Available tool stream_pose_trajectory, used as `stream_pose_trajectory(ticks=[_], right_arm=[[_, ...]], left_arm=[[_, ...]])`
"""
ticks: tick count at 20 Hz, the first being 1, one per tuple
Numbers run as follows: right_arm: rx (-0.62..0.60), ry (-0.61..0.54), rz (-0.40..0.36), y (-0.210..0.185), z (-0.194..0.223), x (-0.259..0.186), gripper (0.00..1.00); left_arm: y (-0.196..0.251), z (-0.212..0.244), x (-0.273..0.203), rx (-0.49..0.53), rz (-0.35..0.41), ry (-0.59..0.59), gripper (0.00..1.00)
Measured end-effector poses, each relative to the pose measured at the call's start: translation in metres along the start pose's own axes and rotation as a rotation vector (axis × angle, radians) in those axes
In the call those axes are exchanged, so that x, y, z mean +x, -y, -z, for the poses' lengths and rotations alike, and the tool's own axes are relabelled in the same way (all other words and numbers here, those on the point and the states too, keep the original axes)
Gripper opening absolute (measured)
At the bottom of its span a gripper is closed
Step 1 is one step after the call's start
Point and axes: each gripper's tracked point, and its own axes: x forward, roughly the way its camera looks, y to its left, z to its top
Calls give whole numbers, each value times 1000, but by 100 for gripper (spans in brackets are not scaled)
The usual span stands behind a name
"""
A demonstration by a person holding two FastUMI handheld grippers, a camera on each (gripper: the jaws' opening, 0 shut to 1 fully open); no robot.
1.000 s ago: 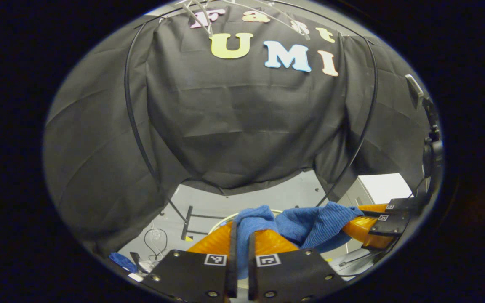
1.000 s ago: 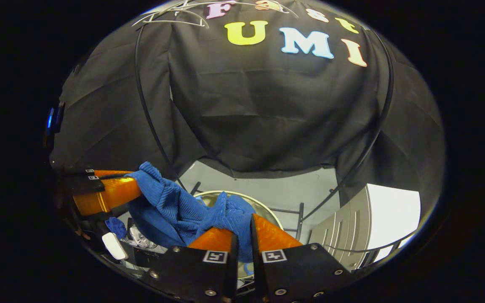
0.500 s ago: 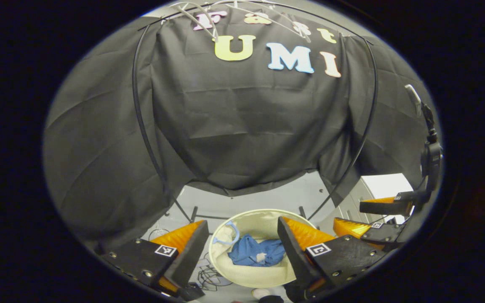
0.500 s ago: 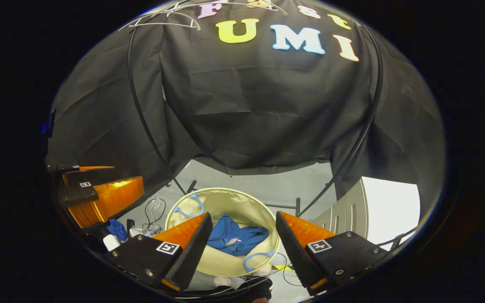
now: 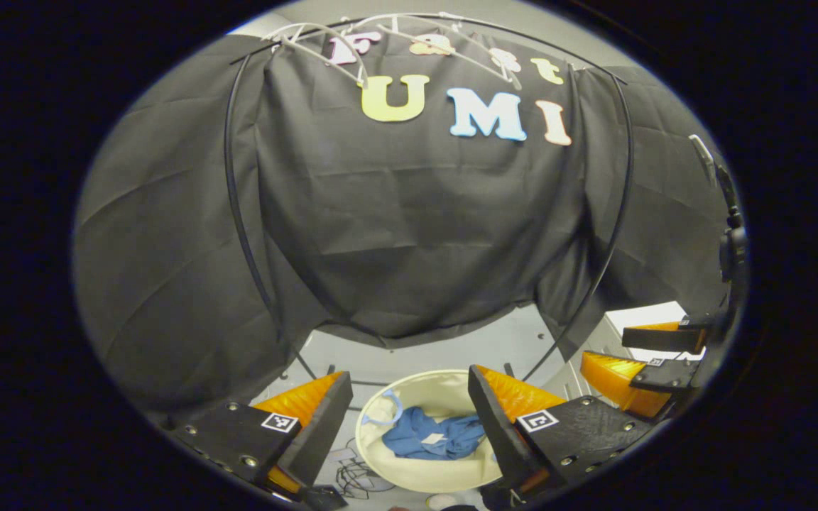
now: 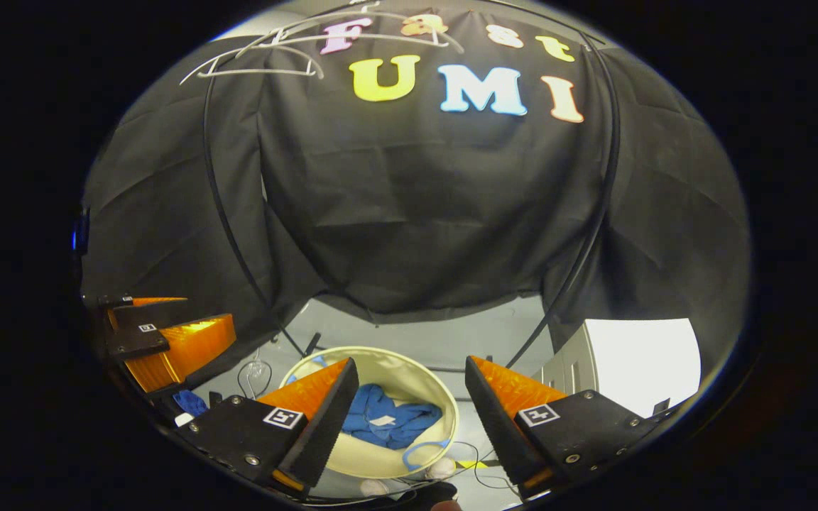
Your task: Grasp the clothes on the hanger with both hands and then place them into the laundry hamper below.
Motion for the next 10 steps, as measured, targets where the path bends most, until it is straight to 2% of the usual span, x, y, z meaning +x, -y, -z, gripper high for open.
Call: stream_pose_trajectory(ticks=[6, 10], right_arm=[[31, 200, 62, 36, -77, -51, 94], [11, 333, 118, 66, -119, -94, 94]], left_arm=[[0, -98, -46, 32, 8, 210, 94], [16, -158, -83, 40, 2, 329, 94]])
